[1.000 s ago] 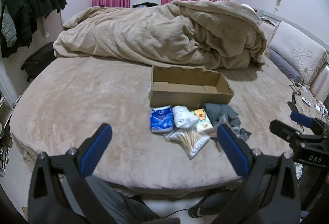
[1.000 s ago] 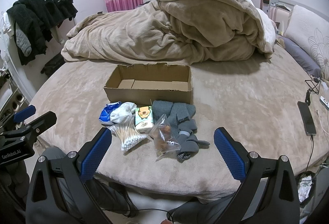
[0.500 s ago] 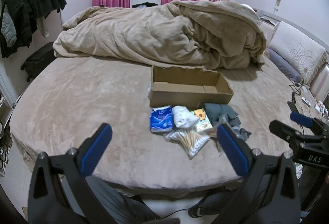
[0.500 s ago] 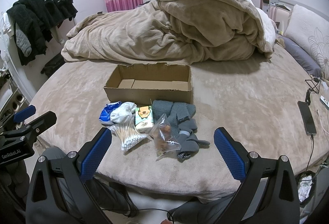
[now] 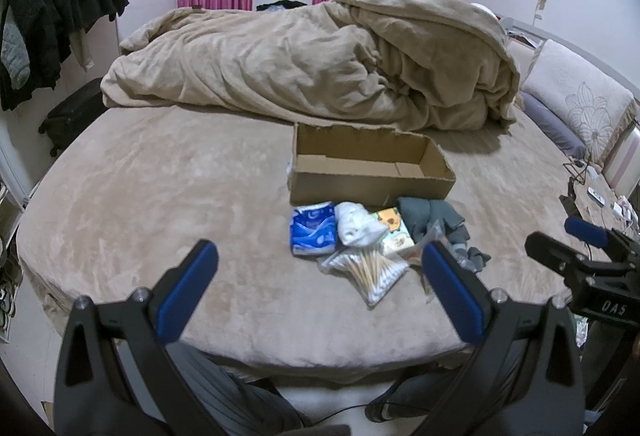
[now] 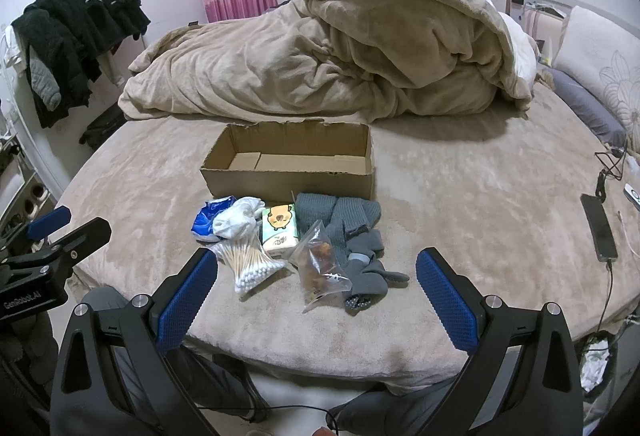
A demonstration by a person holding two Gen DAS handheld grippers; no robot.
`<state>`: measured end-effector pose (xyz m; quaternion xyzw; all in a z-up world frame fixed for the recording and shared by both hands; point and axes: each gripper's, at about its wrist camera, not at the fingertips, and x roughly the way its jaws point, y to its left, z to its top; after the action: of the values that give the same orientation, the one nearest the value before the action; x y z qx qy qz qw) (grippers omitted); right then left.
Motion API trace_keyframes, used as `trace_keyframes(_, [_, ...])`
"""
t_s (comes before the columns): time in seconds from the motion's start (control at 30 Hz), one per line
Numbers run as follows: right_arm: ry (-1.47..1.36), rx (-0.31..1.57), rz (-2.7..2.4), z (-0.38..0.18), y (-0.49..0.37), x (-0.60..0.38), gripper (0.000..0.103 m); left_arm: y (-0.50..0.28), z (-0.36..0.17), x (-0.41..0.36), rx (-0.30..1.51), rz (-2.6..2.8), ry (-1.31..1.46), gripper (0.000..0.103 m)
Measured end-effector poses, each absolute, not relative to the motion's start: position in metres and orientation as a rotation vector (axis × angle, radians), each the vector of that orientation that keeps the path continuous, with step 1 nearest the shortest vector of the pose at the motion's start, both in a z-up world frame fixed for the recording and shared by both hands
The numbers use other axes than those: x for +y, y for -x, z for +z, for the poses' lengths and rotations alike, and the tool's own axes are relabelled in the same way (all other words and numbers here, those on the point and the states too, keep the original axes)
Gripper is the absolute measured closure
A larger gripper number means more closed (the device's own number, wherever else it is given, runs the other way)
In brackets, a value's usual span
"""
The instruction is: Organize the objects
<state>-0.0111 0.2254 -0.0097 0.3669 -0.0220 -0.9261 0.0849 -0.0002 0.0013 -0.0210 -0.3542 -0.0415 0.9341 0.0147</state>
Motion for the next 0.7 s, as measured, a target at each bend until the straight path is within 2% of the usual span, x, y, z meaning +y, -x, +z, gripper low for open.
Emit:
trace_keyframes(0.33, [-1.112, -0.083, -2.768, -0.022, 0.019, 0.234, 0.002, 0.025, -0.042, -0.003, -0.147, 2.876, 1.173, 0.001])
trace_keyframes(0.7, [-1.188, -0.131, -2.774, -0.048, 0.063, 0.261, 0.004, 0.087, -0.098, -0.021, -0.153, 2.858, 1.309, 0.001])
